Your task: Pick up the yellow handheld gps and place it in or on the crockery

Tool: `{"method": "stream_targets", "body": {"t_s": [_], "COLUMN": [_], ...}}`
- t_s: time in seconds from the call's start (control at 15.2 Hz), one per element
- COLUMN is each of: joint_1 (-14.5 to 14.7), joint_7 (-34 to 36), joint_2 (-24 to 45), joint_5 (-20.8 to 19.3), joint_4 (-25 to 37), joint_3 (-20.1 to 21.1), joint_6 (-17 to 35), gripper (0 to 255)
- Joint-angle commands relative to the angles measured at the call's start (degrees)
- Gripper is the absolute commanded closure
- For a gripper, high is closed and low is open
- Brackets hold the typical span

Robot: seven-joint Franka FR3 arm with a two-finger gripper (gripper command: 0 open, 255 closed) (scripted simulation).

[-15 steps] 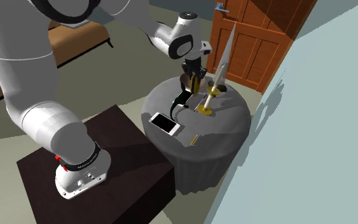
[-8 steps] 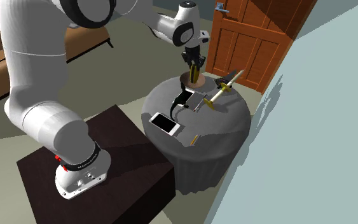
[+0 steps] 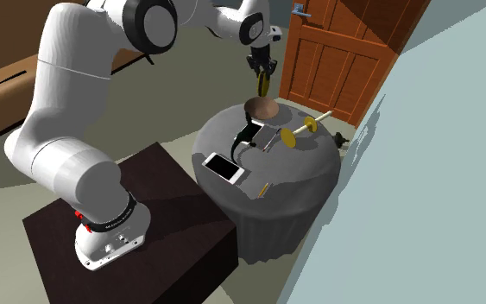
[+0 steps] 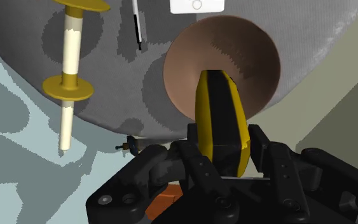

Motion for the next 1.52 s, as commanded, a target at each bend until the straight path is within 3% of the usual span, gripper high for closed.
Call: {"method": "stream_targets", "body": {"t_s": [0.0,1.12,1.45], "joint_1": [0.0,-0.7,-0.7], "joint_7": [0.6,0.4,0.4], "joint_2": [2.5,10.6,10.6], "joint_5": [0.1,1.1,1.1], "joint_4": [3.4,3.4,3.4], "joint_3": [0.2,1.3,1.3], "joint_6": [-1.0,7.2,7.2], "gripper": [255,255,255]}}
